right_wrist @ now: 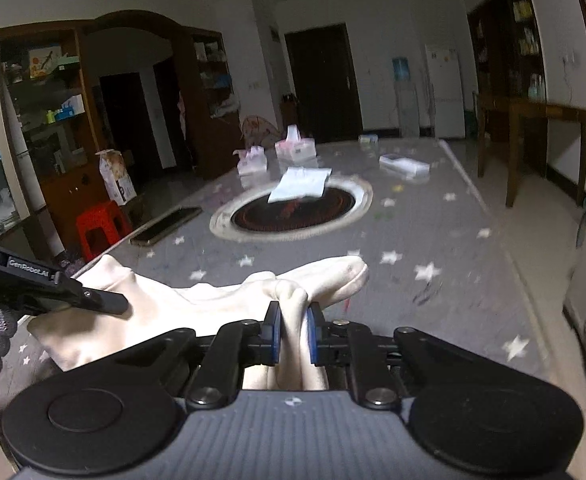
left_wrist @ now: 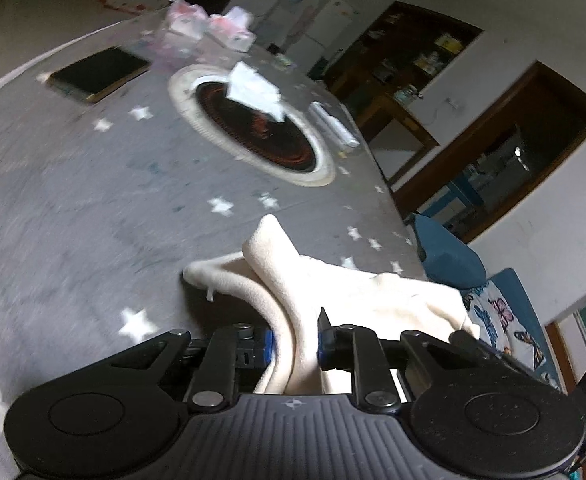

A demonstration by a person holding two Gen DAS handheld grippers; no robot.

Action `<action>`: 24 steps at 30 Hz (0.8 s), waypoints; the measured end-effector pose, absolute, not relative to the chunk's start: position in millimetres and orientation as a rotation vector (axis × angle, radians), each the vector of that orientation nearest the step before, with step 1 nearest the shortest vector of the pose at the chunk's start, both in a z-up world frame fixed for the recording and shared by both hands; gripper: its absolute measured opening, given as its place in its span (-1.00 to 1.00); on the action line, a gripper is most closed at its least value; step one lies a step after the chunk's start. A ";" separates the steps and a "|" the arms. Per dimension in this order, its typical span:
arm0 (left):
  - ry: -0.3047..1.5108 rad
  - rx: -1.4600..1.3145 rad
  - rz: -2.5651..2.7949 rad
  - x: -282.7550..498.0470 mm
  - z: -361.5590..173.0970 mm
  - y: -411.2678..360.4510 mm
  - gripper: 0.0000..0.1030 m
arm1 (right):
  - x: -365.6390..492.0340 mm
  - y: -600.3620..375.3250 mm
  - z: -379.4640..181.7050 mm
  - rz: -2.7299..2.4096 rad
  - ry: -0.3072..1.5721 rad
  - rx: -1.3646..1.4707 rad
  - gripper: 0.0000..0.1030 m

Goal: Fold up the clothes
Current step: 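Lift the held edge with both grippers and fold it over the sweatshirt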

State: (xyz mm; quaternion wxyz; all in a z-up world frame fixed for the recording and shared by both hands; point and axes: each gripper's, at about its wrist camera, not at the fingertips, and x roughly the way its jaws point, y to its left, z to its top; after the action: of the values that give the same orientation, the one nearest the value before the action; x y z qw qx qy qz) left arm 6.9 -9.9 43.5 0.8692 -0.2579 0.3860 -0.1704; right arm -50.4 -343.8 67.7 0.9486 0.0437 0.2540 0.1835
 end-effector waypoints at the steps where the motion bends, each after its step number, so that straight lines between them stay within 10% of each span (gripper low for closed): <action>1: 0.803 -0.529 -0.364 9.3 47.2 -14.0 -0.62 | -50.5 -346.0 72.0 0.367 0.507 0.081 -0.78; 24: 0.801 -0.385 -0.479 88.7 86.5 -127.8 -0.61 | -21.4 -415.8 126.6 0.171 0.397 -0.037 -0.78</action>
State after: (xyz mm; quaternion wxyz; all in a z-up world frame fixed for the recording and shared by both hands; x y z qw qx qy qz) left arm 88.7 -127.8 86.5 0.8752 -0.1846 0.3839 -0.2295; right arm -21.4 -415.8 126.6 0.9765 -0.0182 0.1971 0.0847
